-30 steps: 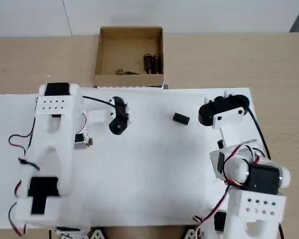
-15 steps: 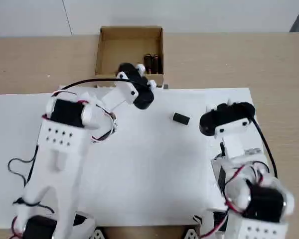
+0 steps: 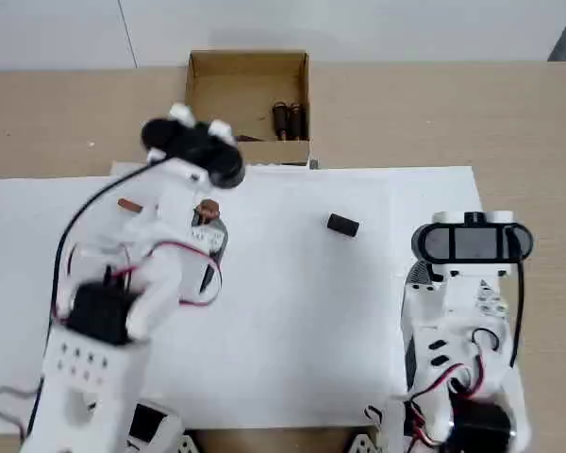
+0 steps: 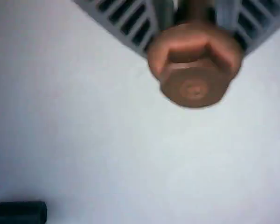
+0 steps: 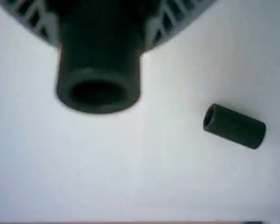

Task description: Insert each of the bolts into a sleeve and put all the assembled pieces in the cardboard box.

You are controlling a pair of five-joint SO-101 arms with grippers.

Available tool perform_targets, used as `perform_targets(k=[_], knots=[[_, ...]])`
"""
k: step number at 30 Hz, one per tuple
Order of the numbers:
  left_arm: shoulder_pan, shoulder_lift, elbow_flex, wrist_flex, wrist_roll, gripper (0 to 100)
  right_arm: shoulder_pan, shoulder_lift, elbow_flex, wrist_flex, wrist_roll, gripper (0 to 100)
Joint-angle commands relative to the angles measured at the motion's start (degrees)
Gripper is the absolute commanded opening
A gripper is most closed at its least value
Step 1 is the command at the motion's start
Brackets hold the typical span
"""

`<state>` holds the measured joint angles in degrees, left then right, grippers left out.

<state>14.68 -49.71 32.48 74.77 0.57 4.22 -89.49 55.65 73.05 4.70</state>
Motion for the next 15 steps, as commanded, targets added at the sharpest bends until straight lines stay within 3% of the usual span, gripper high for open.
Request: perform_targets(k=[1,6,15], knots=[[-0.2,-12.0,9.2,-5.8,5.6,1,-3.7,-5.4,4.7,-3.5,-0.8,0.4],[0.0,-28.0,22.7,-12.2,13.0,1,-12.9,-12.5,11.3,-6.4,-0.6,0.4],[0.3,-46.2,34.3,-12.8,20.9,1,-24.8,-14.3,17.7,-11.3,-1.1,0.4]])
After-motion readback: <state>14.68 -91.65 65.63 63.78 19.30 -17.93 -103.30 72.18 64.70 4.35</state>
